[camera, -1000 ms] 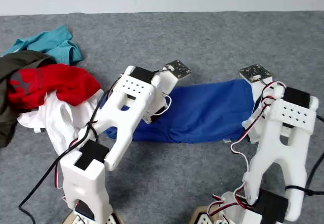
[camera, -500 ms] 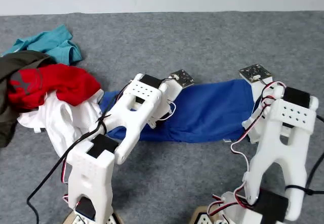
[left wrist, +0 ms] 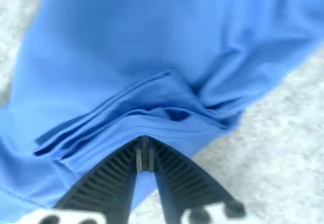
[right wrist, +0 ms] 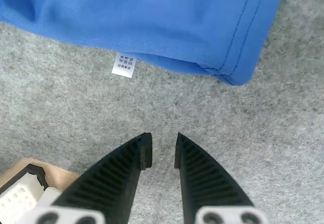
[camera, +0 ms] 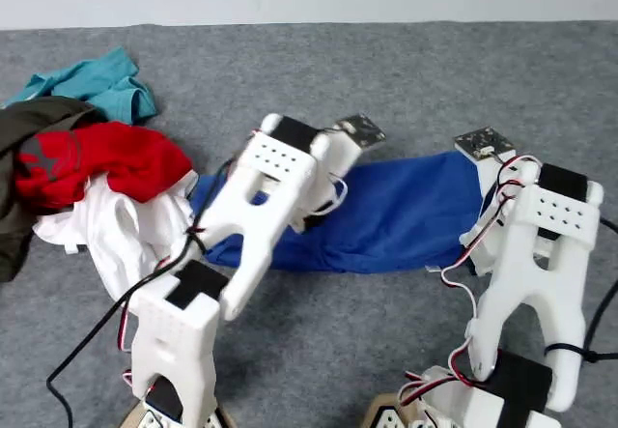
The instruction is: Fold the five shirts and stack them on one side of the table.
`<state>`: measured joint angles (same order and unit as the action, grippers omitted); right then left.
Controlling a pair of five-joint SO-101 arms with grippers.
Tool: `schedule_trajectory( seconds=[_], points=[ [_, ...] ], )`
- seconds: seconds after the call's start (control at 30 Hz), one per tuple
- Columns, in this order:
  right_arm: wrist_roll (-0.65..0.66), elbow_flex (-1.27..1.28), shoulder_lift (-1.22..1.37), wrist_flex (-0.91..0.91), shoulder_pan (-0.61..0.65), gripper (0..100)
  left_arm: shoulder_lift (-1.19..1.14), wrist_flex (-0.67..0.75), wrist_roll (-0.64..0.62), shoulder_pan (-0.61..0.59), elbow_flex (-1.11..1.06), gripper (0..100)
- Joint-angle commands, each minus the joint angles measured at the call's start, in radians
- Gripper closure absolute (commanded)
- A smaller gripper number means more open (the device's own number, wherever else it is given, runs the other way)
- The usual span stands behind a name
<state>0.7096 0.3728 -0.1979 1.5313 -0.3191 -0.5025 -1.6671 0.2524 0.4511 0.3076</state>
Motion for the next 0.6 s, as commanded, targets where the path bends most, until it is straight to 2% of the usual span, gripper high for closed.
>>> schedule_trajectory(
  seconds=[0.0,0.17,0.33,0.43,0.57],
  points=[
    [-0.011,-0.011,-0.002,-0.008,0.010,90.9,0.068,-0.014,0.012,0.069,-0.008,100],
    [-0.011,-0.011,0.001,-0.008,0.010,90.9,0.057,0.127,0.011,0.086,-0.096,100],
    [-0.011,-0.011,0.007,-0.008,0.007,90.9,-0.026,0.198,0.011,0.066,-0.090,100],
    [-0.011,-0.011,0.007,-0.008,0.010,90.9,-0.041,0.172,0.011,0.061,-0.048,100],
    [-0.011,-0.011,0.007,-0.008,0.010,90.9,-0.041,0.046,0.012,0.055,0.068,100]
  ],
)
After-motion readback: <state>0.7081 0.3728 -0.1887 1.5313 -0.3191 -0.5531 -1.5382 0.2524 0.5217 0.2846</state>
